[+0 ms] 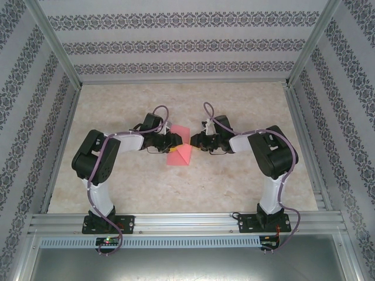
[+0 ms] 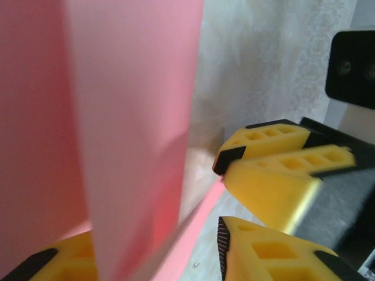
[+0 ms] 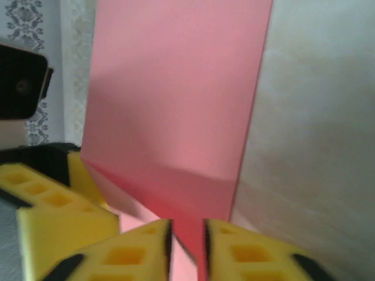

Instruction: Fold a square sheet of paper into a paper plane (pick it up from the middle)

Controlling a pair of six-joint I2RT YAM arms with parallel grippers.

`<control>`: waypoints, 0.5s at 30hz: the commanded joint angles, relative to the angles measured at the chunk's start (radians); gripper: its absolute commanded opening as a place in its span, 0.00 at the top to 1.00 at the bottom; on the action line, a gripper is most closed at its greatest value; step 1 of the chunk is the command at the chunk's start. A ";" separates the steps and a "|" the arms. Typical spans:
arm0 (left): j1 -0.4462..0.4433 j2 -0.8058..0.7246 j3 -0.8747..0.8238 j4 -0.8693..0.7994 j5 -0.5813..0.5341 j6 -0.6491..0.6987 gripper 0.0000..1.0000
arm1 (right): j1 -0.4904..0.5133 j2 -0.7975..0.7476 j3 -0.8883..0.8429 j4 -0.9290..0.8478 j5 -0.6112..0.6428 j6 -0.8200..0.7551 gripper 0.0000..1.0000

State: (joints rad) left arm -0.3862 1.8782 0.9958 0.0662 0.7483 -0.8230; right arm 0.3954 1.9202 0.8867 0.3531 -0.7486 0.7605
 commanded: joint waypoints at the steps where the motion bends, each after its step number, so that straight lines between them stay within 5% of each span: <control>1: -0.011 0.031 0.047 -0.040 0.003 0.075 0.68 | -0.021 -0.088 -0.019 -0.005 -0.004 -0.006 0.61; 6: -0.011 0.029 0.069 -0.093 -0.010 0.164 0.77 | -0.078 -0.249 -0.028 -0.163 0.105 -0.065 0.38; 15: -0.011 -0.043 0.103 -0.219 -0.072 0.281 0.87 | -0.165 -0.465 -0.025 -0.393 0.286 -0.248 0.22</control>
State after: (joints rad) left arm -0.3870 1.8969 1.0637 -0.0578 0.7189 -0.6228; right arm 0.2386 1.4906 0.8627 0.0692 -0.5541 0.6121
